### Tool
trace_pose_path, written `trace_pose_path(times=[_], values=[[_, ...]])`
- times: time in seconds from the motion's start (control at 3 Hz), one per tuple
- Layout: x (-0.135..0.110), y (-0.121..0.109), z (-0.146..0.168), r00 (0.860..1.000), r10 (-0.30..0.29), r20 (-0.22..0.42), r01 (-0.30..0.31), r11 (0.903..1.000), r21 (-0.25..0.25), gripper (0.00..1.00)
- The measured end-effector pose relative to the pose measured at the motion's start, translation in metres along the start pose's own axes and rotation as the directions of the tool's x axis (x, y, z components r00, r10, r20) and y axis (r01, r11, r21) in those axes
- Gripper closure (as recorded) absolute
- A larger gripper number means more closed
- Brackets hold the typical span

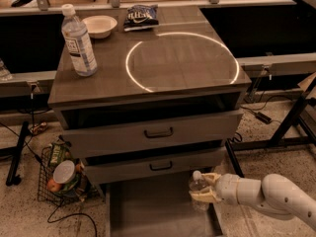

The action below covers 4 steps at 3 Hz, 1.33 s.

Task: Place water bottle into bottom drawer

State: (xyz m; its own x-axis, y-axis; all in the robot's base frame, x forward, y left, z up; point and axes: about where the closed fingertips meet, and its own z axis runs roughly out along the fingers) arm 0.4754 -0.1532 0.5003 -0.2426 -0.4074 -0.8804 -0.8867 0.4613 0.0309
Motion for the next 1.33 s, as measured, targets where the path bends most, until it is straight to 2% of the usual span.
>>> trace_pose_path(times=[0.33,0.67,1.0,1.33], values=[[0.058,-0.014,0.005,0.999,-0.029,-0.029,0.029,0.9996,0.006,1.00],[0.119,-0.036,0.025,1.000,-0.022,-0.011,0.021,0.9997,-0.014,1.00],[0.163,-0.053,0.049,1.000,-0.011,0.012,0.011,0.9991,-0.040,1.00],[0.194,-0.062,0.074,0.999,0.006,0.048,-0.003,0.9981,-0.062,1.00]])
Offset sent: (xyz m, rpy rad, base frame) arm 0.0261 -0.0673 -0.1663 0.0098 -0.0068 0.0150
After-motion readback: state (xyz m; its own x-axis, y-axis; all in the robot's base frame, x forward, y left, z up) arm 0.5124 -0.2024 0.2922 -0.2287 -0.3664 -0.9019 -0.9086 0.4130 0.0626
